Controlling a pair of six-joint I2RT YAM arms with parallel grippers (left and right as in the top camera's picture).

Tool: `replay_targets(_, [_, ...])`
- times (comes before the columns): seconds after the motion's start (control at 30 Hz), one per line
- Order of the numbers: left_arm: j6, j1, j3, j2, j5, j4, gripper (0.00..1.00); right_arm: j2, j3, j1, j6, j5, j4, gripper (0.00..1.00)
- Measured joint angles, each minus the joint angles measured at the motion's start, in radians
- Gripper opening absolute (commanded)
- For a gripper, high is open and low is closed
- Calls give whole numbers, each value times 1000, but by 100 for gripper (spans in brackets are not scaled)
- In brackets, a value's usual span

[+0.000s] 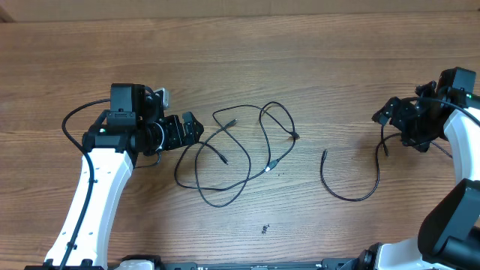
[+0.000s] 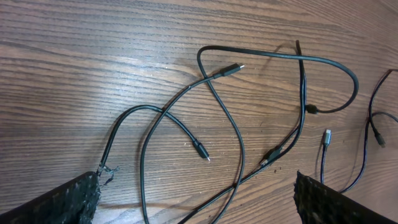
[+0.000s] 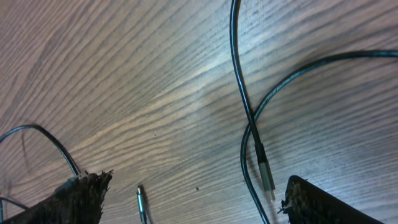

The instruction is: Untangle cables

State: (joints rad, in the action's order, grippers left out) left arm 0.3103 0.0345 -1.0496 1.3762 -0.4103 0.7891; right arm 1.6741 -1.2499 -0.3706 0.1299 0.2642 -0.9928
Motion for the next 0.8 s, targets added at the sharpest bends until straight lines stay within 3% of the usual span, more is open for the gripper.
replay_targets(0.4, [0, 0, 0, 0, 0, 0, 100, 0, 0, 70, -166, 242, -93, 88])
replay_targets(0.8, [0, 0, 0, 0, 0, 0, 100, 0, -1, 531, -183, 206, 80, 88])
